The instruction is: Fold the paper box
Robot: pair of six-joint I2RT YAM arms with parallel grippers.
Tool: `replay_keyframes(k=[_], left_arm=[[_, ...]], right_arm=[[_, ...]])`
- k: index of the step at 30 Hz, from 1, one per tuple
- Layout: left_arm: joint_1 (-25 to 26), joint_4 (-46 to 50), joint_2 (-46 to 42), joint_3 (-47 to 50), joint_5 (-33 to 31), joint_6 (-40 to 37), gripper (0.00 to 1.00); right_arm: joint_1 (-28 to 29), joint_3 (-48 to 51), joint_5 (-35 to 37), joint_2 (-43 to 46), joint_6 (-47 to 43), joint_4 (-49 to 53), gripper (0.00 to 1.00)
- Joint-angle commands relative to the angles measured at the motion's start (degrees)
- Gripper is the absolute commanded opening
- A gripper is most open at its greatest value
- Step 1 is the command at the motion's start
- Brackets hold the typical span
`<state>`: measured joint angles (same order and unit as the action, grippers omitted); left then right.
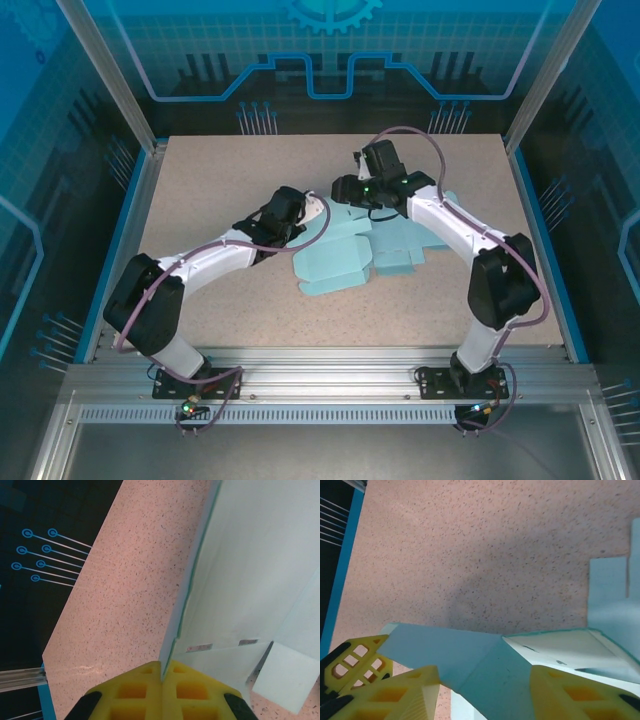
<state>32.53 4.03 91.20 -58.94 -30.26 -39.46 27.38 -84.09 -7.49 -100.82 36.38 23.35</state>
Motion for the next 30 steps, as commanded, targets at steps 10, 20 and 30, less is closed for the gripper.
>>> replay_keyframes(k=[10,20,30], left_arm=[[2.2,-2.5,1.0,1.1,-0.1,1.1,0.0],[2.3,-3.8,1.1,3.3,-0.3,-1.1,0.0],[2.2,-5.9,0.4,6.4,-0.9,-1.9,0.0]], right_arm=[[0.8,2.2,-7.7,-2.3,5.5,-8.6,0.47],[0.3,8.1,-9.7,-0.1,6.1,-12.7,0.25],[0.2,22.4,-4.6,14.6,5.2,-11.9,0.42]])
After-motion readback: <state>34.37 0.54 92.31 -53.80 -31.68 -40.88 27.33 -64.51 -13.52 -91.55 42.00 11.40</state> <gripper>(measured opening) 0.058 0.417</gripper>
